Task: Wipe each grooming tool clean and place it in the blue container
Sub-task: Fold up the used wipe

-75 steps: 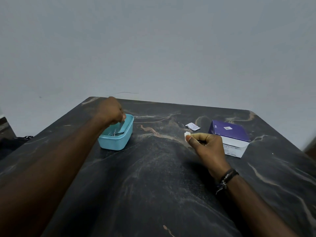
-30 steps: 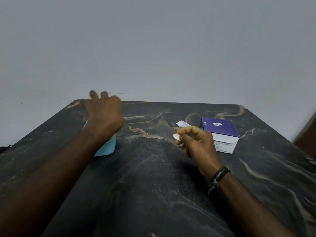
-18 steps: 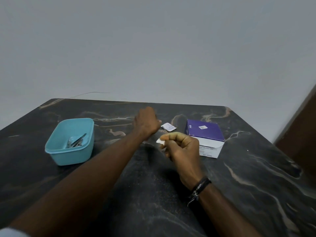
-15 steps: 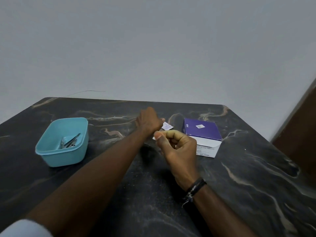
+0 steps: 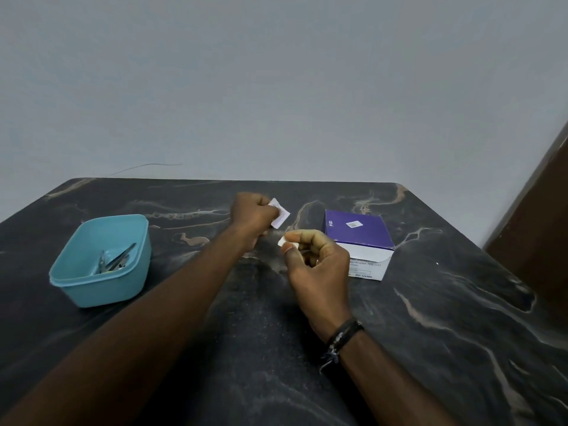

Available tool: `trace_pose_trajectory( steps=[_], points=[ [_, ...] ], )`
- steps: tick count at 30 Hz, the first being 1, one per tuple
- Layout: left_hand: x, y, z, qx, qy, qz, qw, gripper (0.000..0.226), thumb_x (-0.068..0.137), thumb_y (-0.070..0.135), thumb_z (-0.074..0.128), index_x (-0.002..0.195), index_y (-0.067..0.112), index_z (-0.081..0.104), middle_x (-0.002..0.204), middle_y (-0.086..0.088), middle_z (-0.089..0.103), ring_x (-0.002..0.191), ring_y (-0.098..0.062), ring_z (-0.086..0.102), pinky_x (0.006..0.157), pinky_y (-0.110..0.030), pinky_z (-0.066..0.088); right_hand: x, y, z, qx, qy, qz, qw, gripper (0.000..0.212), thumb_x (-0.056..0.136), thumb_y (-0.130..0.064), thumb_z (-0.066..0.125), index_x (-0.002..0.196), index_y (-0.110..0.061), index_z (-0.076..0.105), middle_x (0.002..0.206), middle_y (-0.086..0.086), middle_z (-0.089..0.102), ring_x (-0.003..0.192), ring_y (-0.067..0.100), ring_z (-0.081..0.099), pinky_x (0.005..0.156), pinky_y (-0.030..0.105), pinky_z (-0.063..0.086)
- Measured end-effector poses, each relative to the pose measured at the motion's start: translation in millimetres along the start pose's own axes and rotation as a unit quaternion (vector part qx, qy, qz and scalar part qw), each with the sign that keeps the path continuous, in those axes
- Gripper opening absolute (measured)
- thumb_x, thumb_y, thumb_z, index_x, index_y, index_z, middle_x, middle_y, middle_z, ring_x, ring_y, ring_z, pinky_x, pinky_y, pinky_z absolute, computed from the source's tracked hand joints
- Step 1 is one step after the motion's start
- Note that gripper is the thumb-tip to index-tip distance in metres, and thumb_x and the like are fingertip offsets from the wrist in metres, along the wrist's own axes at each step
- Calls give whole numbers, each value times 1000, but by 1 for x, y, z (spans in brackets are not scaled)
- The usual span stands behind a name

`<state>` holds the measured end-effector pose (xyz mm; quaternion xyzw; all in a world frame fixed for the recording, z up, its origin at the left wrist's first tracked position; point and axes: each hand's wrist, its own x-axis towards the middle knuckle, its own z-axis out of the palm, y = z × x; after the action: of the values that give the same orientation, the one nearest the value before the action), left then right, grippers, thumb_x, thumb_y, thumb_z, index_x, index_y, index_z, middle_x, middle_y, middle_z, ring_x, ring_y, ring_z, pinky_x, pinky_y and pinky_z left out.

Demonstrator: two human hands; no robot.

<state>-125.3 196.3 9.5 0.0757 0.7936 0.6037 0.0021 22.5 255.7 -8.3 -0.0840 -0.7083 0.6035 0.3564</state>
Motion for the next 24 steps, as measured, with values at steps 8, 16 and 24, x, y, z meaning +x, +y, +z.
trace_pose_trajectory(
  steps=[8,16,24],
  points=[
    [-71,-11,-65,-194,-20,-87,977,22,90,-12,51,104,-2,65,92,-19,70,70,-23,69,61,-32,60,-5,-4,1,26,-60,25,998,20,80,-1,75,96,-13,71,81,4,75,70,11,68,65,27,58],
    [-109,-7,-64,-320,1,-85,944,16,85,-8,64,97,1,67,93,-17,74,83,-25,73,72,-34,60,-12,-14,1,51,-99,37,993,11,84,1,70,85,-10,72,75,6,75,56,16,65,56,24,55],
    [-121,-13,-56,-180,29,15,983,21,81,1,74,102,3,69,80,-9,76,68,-20,73,60,-25,59,-7,-10,-1,-60,-94,-40,993,15,82,-12,75,80,-27,71,88,-1,72,72,9,68,66,24,56]
  ],
)
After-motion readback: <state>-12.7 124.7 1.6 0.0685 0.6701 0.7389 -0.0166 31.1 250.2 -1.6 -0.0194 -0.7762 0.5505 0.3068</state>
